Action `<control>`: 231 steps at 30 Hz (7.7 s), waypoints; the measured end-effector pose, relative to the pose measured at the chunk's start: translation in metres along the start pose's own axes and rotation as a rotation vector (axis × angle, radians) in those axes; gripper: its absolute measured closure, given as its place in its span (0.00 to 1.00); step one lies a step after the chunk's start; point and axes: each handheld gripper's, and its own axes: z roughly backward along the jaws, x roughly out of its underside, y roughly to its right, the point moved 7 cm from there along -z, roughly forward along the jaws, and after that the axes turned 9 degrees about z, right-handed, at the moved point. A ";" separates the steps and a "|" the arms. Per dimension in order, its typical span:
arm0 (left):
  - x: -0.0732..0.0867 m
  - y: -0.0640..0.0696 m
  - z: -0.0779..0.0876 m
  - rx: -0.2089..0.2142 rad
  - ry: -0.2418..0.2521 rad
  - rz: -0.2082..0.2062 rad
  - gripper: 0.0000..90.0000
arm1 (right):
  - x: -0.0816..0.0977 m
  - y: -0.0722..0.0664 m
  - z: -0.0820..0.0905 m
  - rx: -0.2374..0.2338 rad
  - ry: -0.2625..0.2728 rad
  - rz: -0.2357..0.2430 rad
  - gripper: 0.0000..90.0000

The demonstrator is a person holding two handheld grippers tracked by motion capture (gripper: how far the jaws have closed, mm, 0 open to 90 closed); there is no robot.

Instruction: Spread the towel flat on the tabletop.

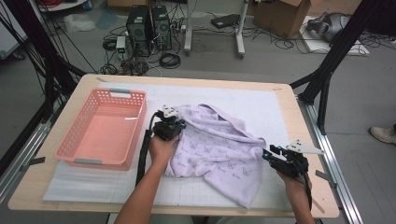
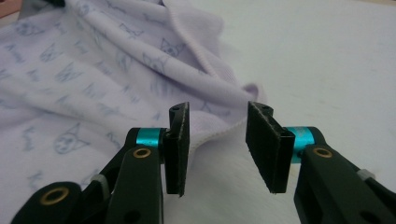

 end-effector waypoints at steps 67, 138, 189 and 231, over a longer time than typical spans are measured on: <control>0.080 0.021 0.063 0.158 -0.173 -0.152 0.95 | 0.036 -0.016 -0.001 0.003 -0.171 0.062 0.72; 0.063 0.039 0.071 0.326 -0.104 -0.084 0.43 | 0.038 -0.009 0.027 0.068 -0.119 -0.028 0.52; 0.079 0.028 0.101 0.295 -0.076 -0.092 0.52 | 0.005 -0.049 -0.046 -0.038 -0.178 0.106 0.76; 0.081 0.028 0.093 0.305 -0.075 -0.108 0.50 | -0.038 -0.048 -0.079 -0.126 -0.175 0.153 0.96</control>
